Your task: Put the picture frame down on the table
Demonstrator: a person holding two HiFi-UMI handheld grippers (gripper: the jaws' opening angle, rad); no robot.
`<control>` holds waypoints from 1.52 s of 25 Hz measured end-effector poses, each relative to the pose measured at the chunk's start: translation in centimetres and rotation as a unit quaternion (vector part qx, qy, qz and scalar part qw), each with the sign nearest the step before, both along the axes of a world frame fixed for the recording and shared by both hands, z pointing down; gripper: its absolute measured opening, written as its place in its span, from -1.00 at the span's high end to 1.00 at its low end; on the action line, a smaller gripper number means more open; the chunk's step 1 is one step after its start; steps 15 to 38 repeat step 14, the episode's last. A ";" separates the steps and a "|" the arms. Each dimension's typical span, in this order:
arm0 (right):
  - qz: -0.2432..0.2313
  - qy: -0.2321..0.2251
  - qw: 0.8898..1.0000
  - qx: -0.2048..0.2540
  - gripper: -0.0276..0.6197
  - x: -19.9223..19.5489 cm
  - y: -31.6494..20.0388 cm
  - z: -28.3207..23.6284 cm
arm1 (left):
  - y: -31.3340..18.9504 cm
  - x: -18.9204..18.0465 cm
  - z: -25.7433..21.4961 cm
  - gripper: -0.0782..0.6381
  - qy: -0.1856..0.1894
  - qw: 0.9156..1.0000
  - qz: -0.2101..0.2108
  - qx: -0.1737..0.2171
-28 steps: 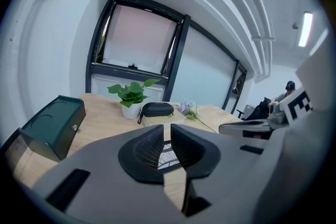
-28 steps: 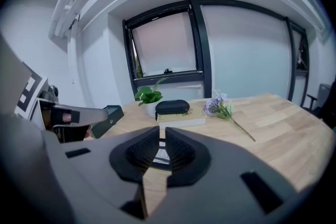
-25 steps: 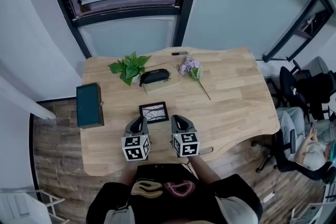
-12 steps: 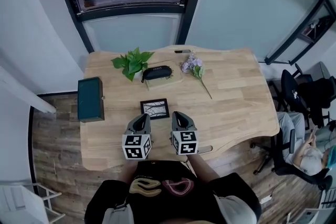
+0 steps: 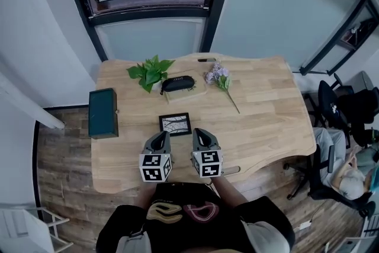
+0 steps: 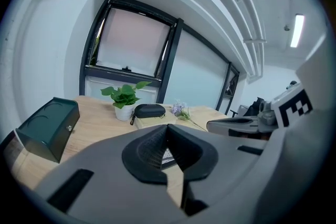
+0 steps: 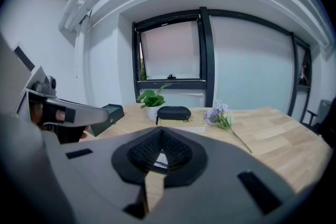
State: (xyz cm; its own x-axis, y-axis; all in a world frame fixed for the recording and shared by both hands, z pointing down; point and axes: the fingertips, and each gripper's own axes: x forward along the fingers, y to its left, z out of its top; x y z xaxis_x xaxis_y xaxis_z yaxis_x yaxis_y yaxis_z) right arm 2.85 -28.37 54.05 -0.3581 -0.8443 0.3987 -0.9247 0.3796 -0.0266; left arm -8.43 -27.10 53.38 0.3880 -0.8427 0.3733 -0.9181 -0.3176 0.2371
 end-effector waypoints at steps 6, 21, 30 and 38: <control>-0.003 0.009 1.000 -0.001 0.89 0.1 0.1 0.4 | 0.1 0.4 0.3 0.73 -0.006 1.000 0.004 -0.003; 0.001 0.009 1.000 -0.007 0.89 0.2 -0.6 0.8 | -0.5 0.3 0.5 0.73 -0.022 1.000 0.000 0.001; 0.001 0.009 1.000 -0.007 0.89 0.2 -0.6 0.8 | -0.5 0.3 0.5 0.73 -0.022 1.000 0.000 0.001; 0.001 0.009 1.000 -0.007 0.89 0.2 -0.6 0.8 | -0.5 0.3 0.5 0.73 -0.022 1.000 0.000 0.001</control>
